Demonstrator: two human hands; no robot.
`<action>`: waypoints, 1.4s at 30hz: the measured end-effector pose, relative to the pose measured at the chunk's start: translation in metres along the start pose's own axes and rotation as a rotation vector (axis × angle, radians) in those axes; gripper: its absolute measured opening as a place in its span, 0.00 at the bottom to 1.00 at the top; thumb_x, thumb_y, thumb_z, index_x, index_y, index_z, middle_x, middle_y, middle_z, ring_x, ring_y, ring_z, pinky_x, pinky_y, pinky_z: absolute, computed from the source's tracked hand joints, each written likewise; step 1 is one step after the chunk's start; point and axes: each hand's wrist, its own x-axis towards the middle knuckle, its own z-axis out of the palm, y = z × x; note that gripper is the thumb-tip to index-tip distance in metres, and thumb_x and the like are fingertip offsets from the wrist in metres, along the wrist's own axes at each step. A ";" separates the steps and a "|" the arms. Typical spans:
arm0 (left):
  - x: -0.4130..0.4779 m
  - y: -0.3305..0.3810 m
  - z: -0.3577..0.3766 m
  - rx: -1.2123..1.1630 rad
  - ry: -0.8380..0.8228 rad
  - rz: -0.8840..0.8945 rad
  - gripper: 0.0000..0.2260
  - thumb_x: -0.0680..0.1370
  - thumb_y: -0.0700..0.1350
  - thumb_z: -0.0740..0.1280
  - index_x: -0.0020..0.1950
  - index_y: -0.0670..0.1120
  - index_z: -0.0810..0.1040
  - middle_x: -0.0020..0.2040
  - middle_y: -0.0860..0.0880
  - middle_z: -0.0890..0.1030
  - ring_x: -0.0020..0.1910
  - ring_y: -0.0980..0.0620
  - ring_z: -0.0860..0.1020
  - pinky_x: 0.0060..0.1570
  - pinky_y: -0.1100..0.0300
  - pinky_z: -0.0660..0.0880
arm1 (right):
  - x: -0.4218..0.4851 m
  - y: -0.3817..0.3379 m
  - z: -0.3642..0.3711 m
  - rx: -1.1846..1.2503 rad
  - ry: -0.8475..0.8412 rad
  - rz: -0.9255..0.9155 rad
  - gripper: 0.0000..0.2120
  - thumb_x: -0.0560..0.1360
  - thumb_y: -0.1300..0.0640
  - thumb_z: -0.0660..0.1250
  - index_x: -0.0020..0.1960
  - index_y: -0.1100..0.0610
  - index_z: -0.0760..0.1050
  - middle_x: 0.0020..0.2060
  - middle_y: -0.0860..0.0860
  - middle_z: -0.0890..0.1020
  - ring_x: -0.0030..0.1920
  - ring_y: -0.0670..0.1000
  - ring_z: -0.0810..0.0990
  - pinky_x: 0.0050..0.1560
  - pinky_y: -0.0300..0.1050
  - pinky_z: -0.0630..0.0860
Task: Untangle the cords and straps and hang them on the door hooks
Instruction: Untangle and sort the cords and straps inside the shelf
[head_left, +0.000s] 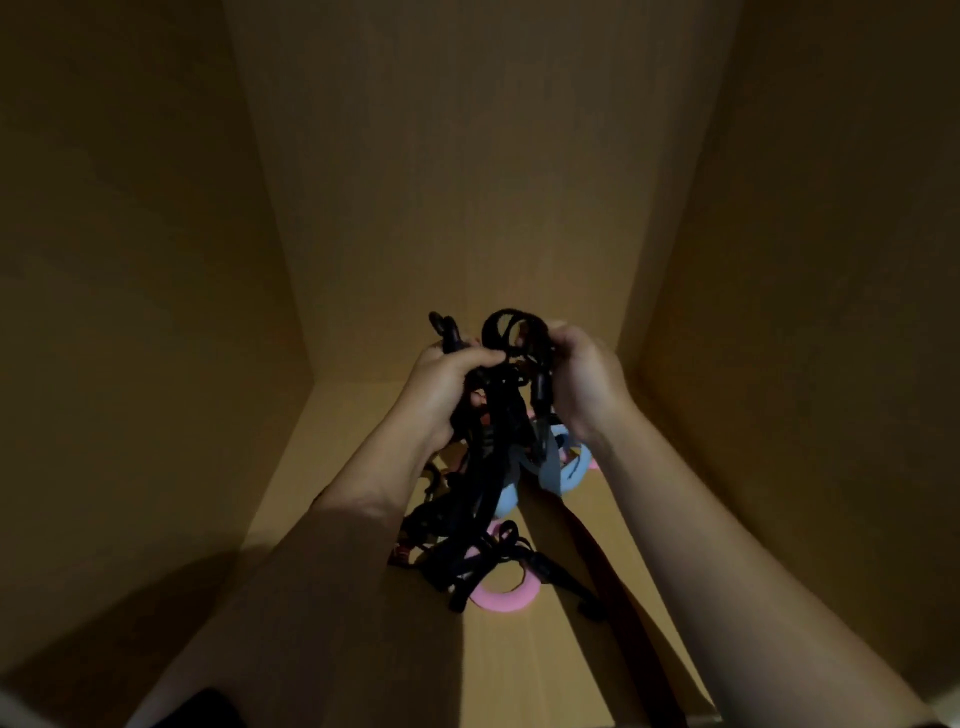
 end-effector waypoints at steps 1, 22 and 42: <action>-0.001 0.003 0.000 -0.084 -0.004 -0.049 0.02 0.74 0.39 0.66 0.44 0.42 0.74 0.35 0.48 0.77 0.22 0.58 0.73 0.20 0.69 0.67 | -0.003 0.006 -0.001 -0.006 -0.021 0.038 0.13 0.78 0.58 0.52 0.44 0.57 0.76 0.43 0.54 0.78 0.44 0.52 0.77 0.44 0.47 0.73; 0.002 -0.003 -0.054 -0.455 0.316 -0.251 0.05 0.76 0.43 0.65 0.43 0.42 0.75 0.37 0.47 0.77 0.31 0.55 0.71 0.39 0.64 0.70 | 0.007 0.002 -0.005 -0.888 -0.096 -0.262 0.12 0.77 0.60 0.60 0.49 0.68 0.78 0.45 0.61 0.73 0.46 0.57 0.72 0.48 0.48 0.70; -0.014 -0.031 0.008 0.248 0.001 0.210 0.12 0.71 0.36 0.71 0.34 0.47 0.70 0.30 0.51 0.77 0.26 0.61 0.77 0.27 0.70 0.70 | 0.010 -0.030 0.027 -0.144 -0.018 0.178 0.16 0.77 0.55 0.56 0.31 0.55 0.66 0.30 0.51 0.75 0.30 0.49 0.74 0.30 0.41 0.67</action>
